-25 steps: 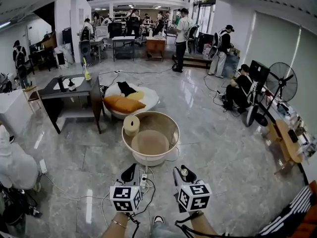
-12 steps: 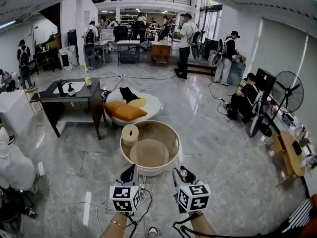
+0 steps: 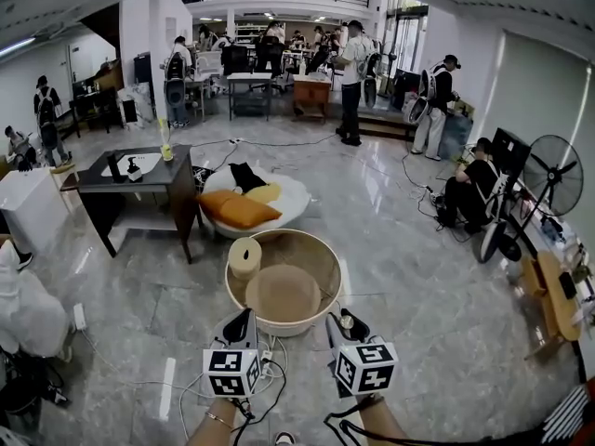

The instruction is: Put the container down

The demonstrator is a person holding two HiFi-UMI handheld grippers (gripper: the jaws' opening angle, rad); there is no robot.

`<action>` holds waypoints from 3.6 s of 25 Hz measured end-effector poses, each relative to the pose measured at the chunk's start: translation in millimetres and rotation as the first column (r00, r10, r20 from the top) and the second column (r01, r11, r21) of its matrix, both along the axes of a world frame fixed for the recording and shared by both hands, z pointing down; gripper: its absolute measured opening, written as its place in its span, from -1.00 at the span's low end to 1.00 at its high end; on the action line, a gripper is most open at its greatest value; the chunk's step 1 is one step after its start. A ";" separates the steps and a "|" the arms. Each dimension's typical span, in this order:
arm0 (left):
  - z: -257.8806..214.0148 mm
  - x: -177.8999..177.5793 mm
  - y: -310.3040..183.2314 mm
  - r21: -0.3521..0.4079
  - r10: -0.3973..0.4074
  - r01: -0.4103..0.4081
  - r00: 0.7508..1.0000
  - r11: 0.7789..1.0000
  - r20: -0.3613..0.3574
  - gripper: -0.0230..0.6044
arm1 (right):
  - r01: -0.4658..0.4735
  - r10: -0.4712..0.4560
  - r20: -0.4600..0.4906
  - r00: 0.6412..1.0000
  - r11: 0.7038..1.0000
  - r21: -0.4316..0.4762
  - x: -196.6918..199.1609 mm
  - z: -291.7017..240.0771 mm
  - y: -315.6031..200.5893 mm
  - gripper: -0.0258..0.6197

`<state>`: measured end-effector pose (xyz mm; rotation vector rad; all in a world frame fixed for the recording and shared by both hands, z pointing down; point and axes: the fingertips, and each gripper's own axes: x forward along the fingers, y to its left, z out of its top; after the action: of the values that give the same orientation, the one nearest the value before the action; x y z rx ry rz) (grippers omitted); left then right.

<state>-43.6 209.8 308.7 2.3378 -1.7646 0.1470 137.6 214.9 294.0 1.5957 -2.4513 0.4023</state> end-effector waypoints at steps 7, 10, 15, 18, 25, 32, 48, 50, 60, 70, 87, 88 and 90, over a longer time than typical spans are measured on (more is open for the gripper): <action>6.7 2.3 -17.6 -0.014 -0.023 0.023 1.000 1.000 0.002 -0.95 | -0.012 0.012 -0.013 1.000 1.000 -0.011 13.9 6.1 -22.9 -0.54; 13.7 1.6 -22.6 -0.028 -0.029 0.029 1.000 0.999 0.002 -0.95 | -0.019 0.019 -0.006 1.000 1.000 -0.012 15.8 9.2 -30.9 -0.54; 22.7 2.7 -35.3 -0.049 -0.030 0.030 1.000 0.998 0.008 -0.95 | -0.013 0.013 -0.003 1.000 0.999 -0.030 16.1 17.0 -44.8 -0.54; 24.4 2.8 -51.9 -0.045 -0.031 0.031 1.000 0.999 0.003 -0.95 | -0.010 0.010 -0.008 1.000 1.000 -0.030 15.7 20.6 -59.5 -0.54; 25.3 4.0 -104.3 -0.037 -0.037 0.037 0.999 0.999 -0.016 -0.95 | -0.001 0.000 -0.020 1.000 1.000 -0.020 16.8 19.2 -108.8 -0.54; 25.3 3.5 -173.9 -0.043 -0.049 0.047 0.998 0.998 -0.031 -0.95 | 0.007 -0.007 -0.036 0.999 1.000 -0.015 18.6 13.3 -176.1 -0.54; 16.4 -4.8 -309.4 -0.027 -0.065 0.064 0.997 0.998 -0.041 -0.95 | 0.039 -0.039 -0.051 0.998 0.999 -0.005 4.9 8.8 -316.4 -0.54; 17.3 -5.9 -317.4 -0.032 -0.061 0.060 0.998 0.998 -0.028 -0.95 | 0.038 -0.038 -0.043 0.998 0.999 -0.015 3.5 12.8 -326.4 -0.54; 37.4 -11.0 -336.2 -0.091 -0.085 0.083 0.996 0.992 -0.021 -0.95 | 0.066 -0.069 -0.040 0.997 0.996 -0.063 -2.7 33.4 -350.5 -0.54; 42.7 -19.5 -354.6 -0.095 -0.107 0.104 0.994 0.990 -0.022 -0.95 | 0.110 -0.113 -0.047 0.992 0.992 -0.068 -13.3 40.4 -379.0 -0.54; 109.9 -12.0 -390.9 -0.213 -0.109 0.102 0.994 0.972 -0.023 -0.95 | 0.102 -0.111 -0.042 0.993 0.980 -0.173 -12.8 112.0 -420.8 -0.54; 115.0 -11.1 -393.1 -0.222 -0.112 0.104 0.993 0.970 -0.024 -0.95 | 0.101 -0.109 -0.039 0.993 0.979 -0.176 -12.7 116.2 -424.2 -0.54; 125.9 -9.9 -396.4 -0.239 -0.117 0.107 0.993 0.965 -0.029 -0.95 | 0.097 -0.104 -0.030 0.994 0.978 -0.184 -12.5 126.5 -429.5 -0.54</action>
<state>-53.4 -186.6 434.6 2.0549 -1.7471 0.2717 125.1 -214.6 420.5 1.3873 -2.3764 0.5564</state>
